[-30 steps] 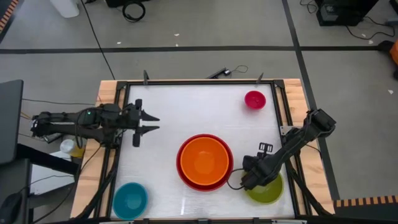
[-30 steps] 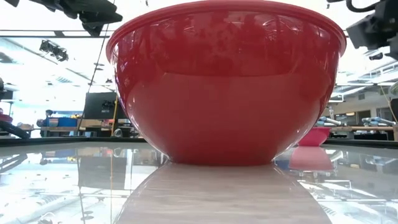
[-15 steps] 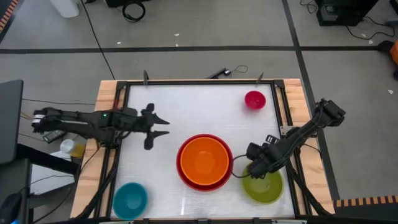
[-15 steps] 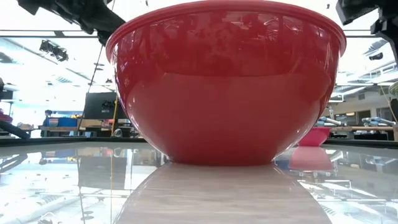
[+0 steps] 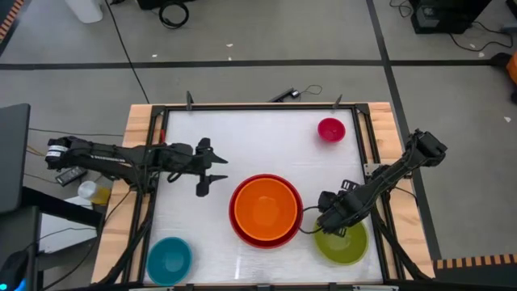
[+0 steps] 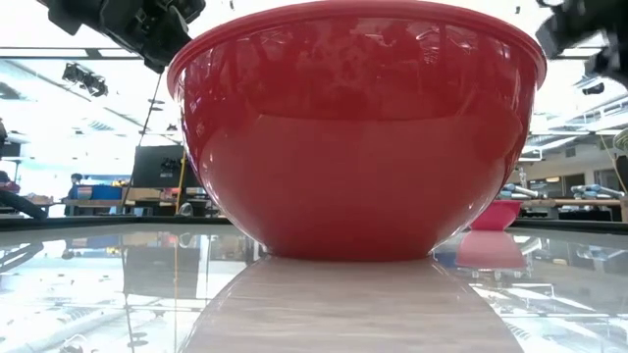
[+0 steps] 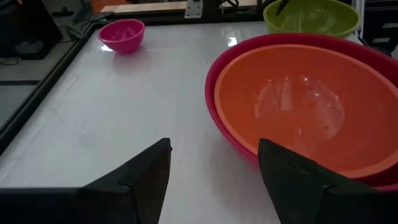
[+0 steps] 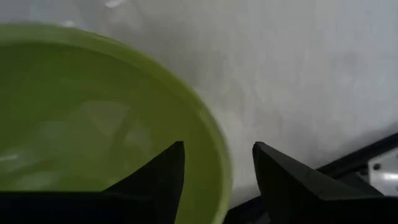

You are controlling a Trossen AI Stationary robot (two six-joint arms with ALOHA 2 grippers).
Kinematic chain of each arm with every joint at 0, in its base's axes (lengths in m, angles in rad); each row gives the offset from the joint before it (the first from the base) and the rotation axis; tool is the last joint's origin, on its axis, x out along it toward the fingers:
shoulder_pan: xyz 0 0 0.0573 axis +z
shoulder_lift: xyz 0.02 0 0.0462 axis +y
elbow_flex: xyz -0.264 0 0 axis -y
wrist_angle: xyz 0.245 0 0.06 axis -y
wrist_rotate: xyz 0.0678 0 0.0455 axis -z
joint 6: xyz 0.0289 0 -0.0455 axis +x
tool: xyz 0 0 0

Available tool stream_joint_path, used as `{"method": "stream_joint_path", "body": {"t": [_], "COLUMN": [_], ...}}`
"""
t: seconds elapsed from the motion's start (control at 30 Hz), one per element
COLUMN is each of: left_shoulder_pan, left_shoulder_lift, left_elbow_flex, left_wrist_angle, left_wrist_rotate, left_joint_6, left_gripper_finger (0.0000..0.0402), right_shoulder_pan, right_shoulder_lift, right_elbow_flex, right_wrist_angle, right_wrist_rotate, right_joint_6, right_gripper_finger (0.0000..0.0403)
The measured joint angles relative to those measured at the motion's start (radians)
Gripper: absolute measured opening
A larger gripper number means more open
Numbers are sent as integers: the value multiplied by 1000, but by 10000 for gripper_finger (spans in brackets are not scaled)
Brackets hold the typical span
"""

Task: Nest bowls inside each other
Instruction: Stack the green bowl on top of the orange bowl

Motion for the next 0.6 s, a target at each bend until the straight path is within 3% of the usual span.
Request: {"method": "stream_joint_path", "body": {"t": [0.17, 0.33, 0.47, 0.6], "left_shoulder_pan": [0, 18, 31, 31], "left_shoulder_lift": [0, 0, 0, 0], "left_elbow_flex": [0, 0, 0, 0], "left_wrist_angle": [-1, 5, 30, 33], "left_wrist_rotate": [0, -1, -3, -3], "left_joint_6": [0, 26, 20, 16], "left_gripper_finger": [245, 245, 245, 245], "right_shoulder_pan": [0, 0, 0, -15], "right_shoulder_lift": [1, 0, -1, -28], "right_elbow_flex": [-131, -230, -249, -244], "right_wrist_angle": [51, 244, 331, 354], "right_wrist_rotate": [-80, -229, -260, -296], "right_joint_6": [28, -15, -73, -120], "right_gripper_finger": [185, 168, 120, 43]}}
